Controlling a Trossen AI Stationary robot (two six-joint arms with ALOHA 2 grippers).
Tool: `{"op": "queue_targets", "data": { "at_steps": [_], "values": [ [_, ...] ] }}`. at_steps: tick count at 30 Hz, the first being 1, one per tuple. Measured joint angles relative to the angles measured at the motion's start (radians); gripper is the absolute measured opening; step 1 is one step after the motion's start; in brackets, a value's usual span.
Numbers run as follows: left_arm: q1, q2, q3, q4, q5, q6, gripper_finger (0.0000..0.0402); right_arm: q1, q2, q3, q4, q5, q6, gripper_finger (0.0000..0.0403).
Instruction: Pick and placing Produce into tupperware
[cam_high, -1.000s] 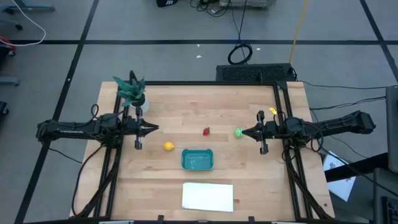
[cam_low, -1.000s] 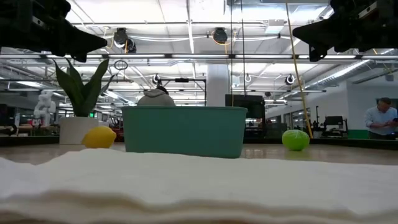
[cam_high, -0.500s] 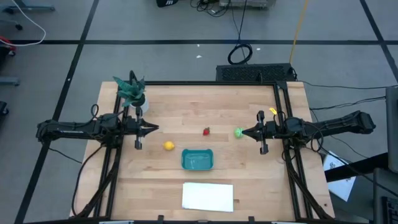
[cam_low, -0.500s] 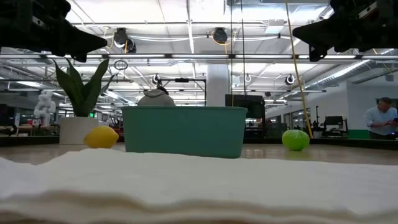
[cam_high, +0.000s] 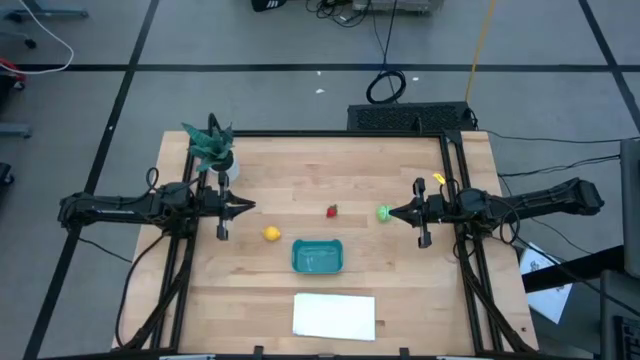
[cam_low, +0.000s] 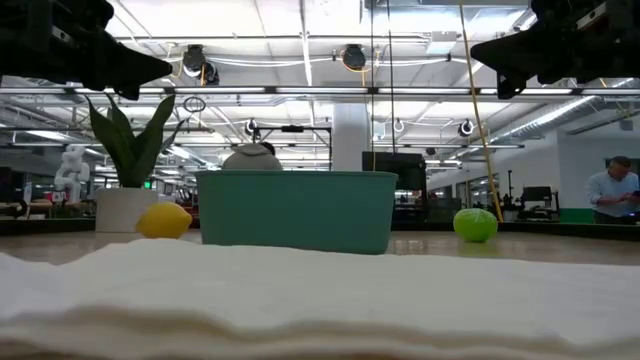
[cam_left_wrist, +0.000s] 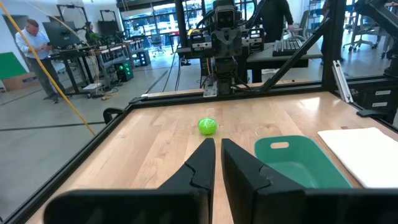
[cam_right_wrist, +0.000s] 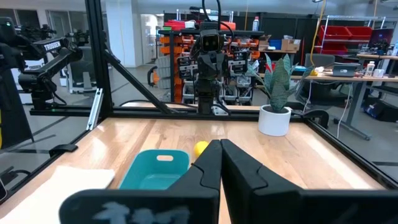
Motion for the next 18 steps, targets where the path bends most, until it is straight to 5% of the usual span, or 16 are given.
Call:
{"op": "queue_targets", "data": {
  "at_steps": [18],
  "values": [
    [0.000, 0.000, 0.000, 0.010, 0.000, 0.000, 0.0033, 0.000, 0.000, 0.000, 0.007, 0.000, -0.001, 0.0000]
  ]
}}
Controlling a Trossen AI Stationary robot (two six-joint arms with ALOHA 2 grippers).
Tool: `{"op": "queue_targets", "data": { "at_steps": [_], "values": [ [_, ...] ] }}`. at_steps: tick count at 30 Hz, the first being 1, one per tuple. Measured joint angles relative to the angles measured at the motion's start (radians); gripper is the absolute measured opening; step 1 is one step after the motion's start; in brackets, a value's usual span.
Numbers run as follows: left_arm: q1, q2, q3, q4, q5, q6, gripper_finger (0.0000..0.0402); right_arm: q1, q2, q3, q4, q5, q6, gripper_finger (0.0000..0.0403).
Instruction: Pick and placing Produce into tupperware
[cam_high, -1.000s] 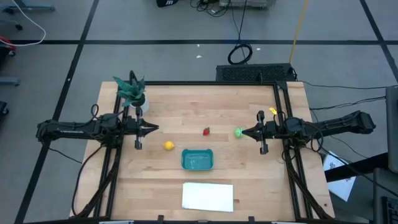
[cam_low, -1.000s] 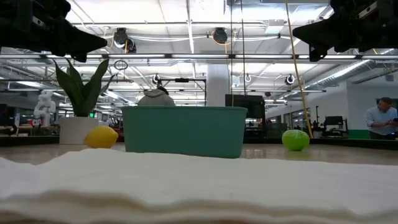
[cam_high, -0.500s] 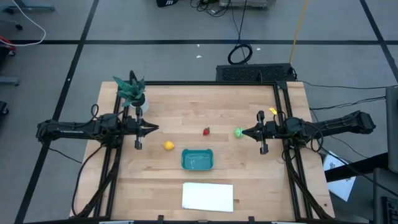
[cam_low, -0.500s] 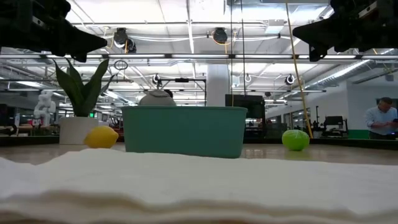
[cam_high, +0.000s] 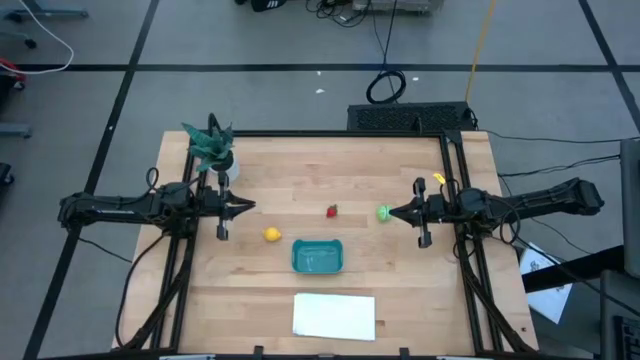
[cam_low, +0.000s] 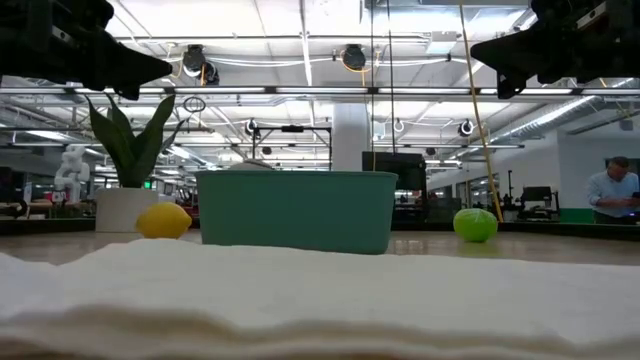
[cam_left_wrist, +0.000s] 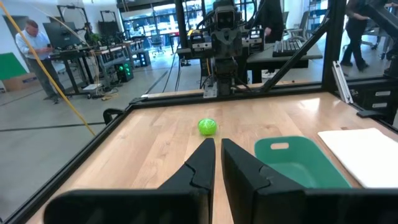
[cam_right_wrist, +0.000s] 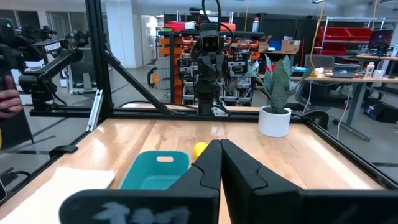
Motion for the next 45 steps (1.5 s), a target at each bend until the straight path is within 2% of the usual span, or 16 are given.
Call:
{"op": "queue_targets", "data": {
  "at_steps": [7, 12, 23, 28, 36, 45],
  "values": [
    [0.000, -0.001, 0.000, 0.087, 0.000, -0.030, 0.0033, 0.000, 0.000, 0.000, 0.011, 0.000, -0.005, 0.0000],
    [0.000, 0.000, 0.000, 0.086, 0.000, -0.027, 0.0033, 0.000, 0.000, 0.000, 0.011, 0.000, -0.078, 0.0000],
    [-0.001, 0.000, 0.000, 0.132, 0.005, -0.043, 0.0033, -0.001, 0.000, 0.000, 0.055, 0.003, -0.130, 0.0000],
    [-0.001, 0.000, 0.001, 0.186, 0.034, -0.079, 0.0033, -0.001, 0.000, 0.000, 0.110, 0.004, -0.102, 0.0000],
    [0.000, 0.000, 0.046, -0.017, 0.017, -0.124, 0.0033, -0.001, 0.009, 0.000, 0.135, 0.005, -0.059, 0.0000],
    [0.000, 0.000, 0.047, -0.031, 0.000, -0.126, 0.0033, -0.001, 0.030, 0.000, 0.133, 0.006, -0.087, 0.0000]
  ]
}}
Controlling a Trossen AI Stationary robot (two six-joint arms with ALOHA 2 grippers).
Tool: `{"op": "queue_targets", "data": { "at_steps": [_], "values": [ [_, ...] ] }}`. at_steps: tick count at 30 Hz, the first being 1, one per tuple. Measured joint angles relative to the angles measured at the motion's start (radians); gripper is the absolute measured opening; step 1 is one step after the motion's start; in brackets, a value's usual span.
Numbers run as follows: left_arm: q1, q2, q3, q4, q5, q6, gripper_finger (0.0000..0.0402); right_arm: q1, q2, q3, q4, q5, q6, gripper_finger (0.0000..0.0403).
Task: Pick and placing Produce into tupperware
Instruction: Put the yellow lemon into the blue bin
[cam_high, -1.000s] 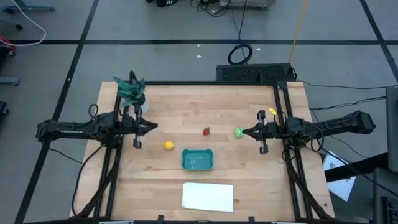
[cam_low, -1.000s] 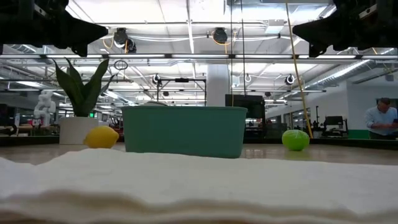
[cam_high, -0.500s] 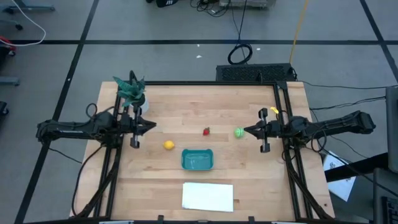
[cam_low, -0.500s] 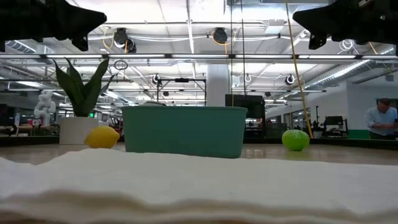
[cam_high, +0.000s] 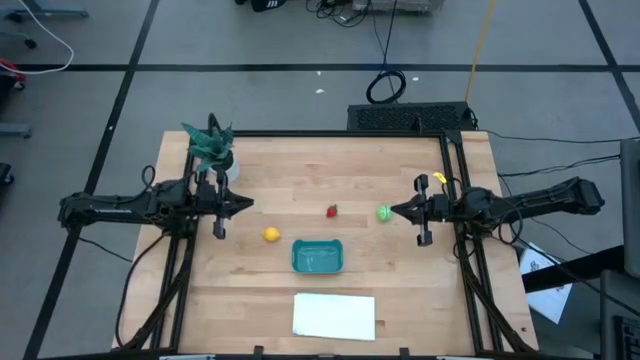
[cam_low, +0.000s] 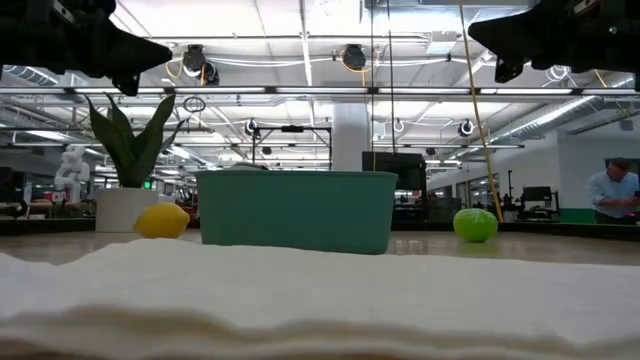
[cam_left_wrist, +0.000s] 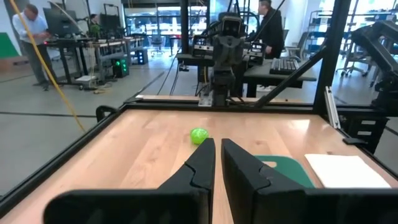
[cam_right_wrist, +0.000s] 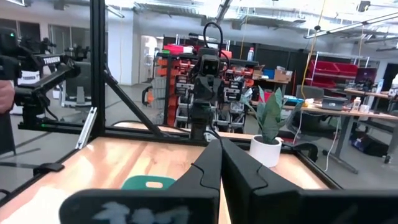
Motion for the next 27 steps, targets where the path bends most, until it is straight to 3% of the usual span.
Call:
{"op": "queue_targets", "data": {
  "at_steps": [17, 27],
  "values": [
    [0.000, 0.021, 0.008, 0.115, -0.019, -0.007, 0.0033, 0.000, 0.005, 0.000, 0.001, 0.001, 0.007, 0.0000],
    [0.000, 0.164, 0.173, 0.060, -0.018, 0.049, 0.0033, 0.000, 0.019, 0.000, 0.002, 0.001, 0.001, 0.0000]
  ]
}}
